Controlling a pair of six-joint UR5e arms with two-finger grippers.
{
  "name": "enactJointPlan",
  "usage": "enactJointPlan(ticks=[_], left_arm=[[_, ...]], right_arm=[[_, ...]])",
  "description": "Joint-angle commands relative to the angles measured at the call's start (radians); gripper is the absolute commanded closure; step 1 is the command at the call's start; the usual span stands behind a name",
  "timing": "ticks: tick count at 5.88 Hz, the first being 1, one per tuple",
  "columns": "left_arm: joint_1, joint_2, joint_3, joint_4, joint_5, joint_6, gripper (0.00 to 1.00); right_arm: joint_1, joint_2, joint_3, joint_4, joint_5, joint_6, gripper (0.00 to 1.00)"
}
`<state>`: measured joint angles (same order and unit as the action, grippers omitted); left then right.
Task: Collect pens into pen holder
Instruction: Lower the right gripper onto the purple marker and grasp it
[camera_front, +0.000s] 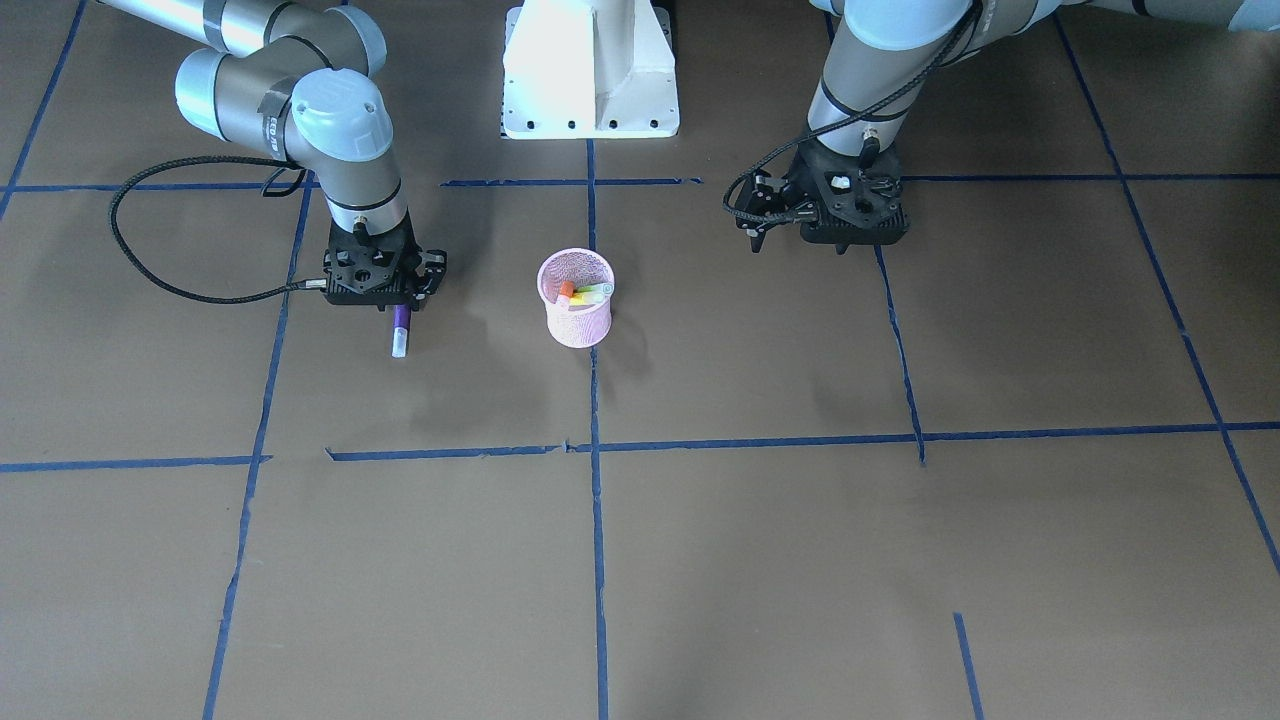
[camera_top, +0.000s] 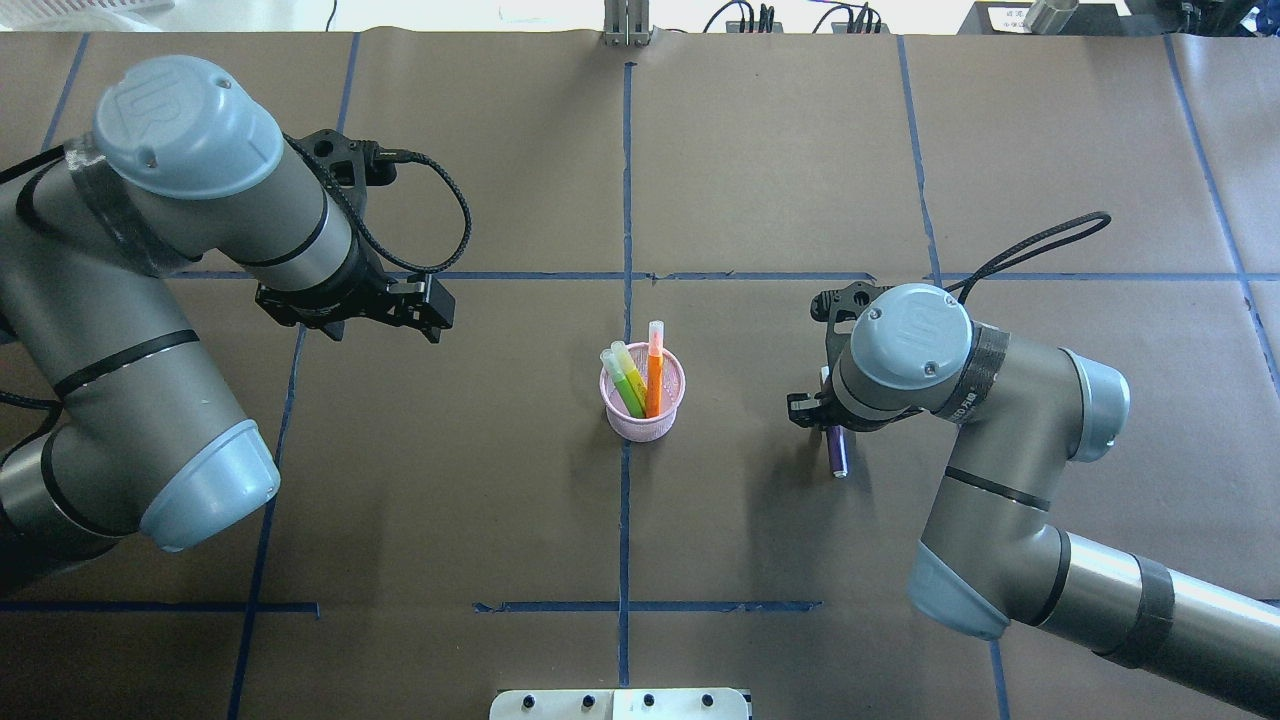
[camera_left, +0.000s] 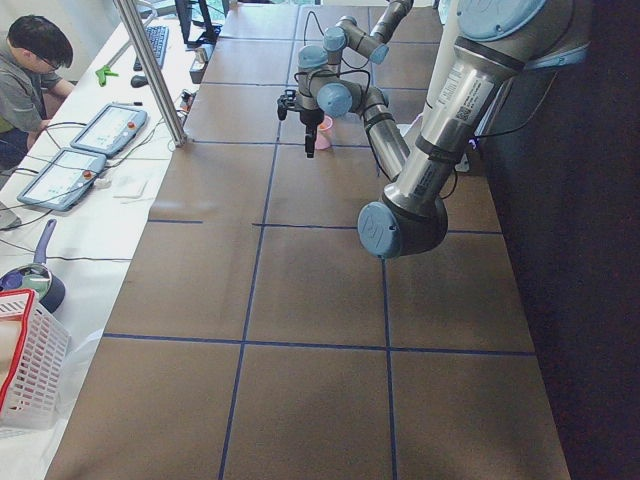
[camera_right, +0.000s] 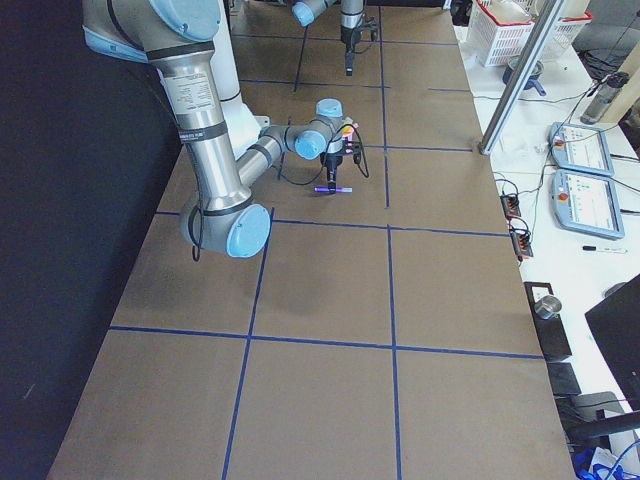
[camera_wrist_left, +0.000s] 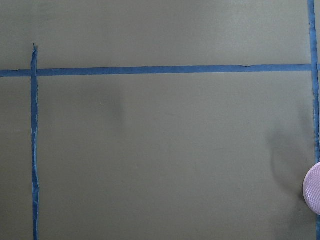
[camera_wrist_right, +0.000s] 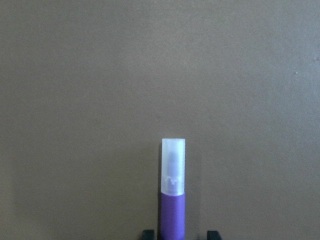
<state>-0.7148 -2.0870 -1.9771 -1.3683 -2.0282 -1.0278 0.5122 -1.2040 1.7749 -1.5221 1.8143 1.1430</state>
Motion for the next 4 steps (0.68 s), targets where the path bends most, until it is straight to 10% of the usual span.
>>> enactJointPlan(ticks=[1,2,4], left_arm=[[0.0,-0.001,-0.006,0.0,0.0,0.0,0.0],[0.0,0.001,-0.006,0.002,0.0,0.0,0.0],[0.002,0.001,-0.006,0.0,0.0,0.0,0.0]], right_arm=[[-0.001,0.006,-0.011,0.0,0.0,0.0,0.57],[-0.001,0.011,-0.011,0.0,0.0,-0.002,0.92],[0.0,0.012,-0.009,0.0,0.005,-0.003,1.0]])
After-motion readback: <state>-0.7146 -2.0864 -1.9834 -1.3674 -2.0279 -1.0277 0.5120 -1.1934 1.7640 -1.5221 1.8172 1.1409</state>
